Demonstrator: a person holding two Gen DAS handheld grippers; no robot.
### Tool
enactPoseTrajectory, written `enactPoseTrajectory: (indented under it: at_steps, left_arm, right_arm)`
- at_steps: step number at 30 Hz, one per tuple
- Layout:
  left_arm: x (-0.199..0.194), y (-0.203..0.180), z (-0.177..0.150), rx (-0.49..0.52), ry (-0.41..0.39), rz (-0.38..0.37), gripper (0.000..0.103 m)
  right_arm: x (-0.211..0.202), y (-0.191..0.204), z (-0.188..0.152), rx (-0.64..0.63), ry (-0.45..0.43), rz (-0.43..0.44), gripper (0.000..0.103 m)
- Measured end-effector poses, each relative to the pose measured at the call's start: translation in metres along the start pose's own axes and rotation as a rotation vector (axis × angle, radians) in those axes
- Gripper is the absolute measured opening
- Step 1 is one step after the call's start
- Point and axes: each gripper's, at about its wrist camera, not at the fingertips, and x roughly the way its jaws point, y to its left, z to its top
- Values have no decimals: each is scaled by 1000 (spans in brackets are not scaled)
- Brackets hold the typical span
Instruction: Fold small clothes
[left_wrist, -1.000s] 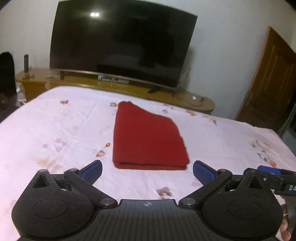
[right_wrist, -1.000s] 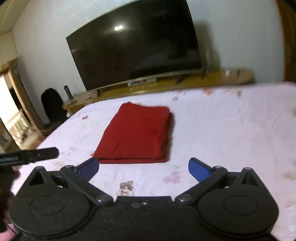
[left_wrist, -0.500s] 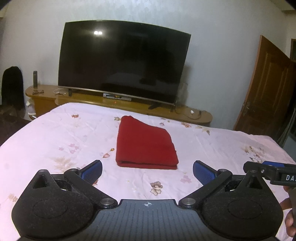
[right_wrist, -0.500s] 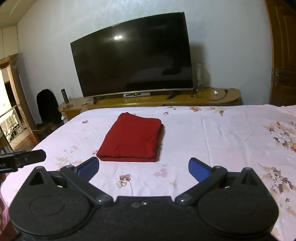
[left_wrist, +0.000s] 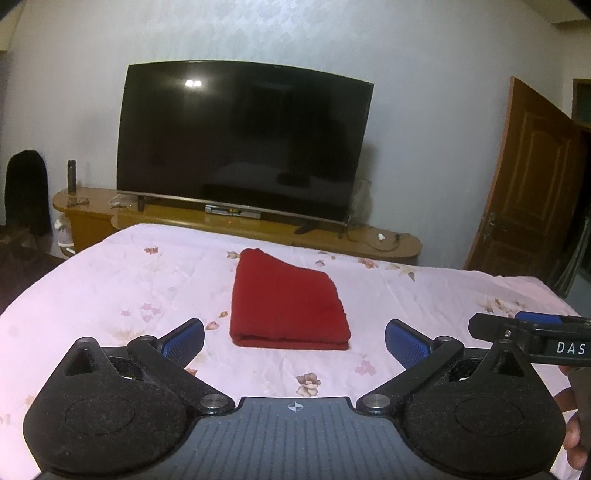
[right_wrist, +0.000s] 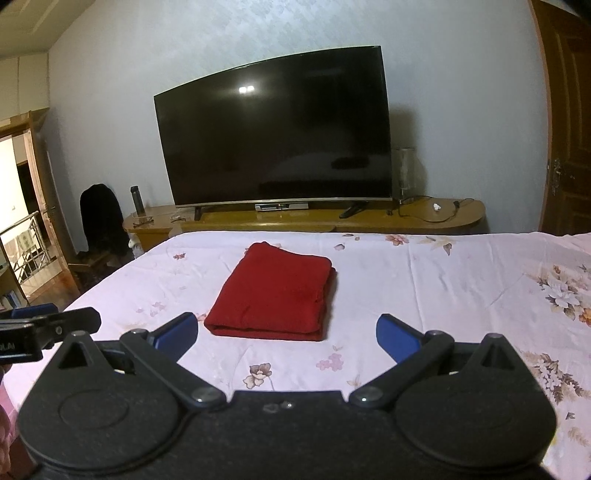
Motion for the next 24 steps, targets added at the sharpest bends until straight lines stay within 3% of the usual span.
enactPoseTrajectory:
  at_steps: [24]
  left_arm:
    - [7, -9, 3, 24, -1, -13, 103]
  right_arm:
    - [0, 0, 2, -5, -4, -13, 102]
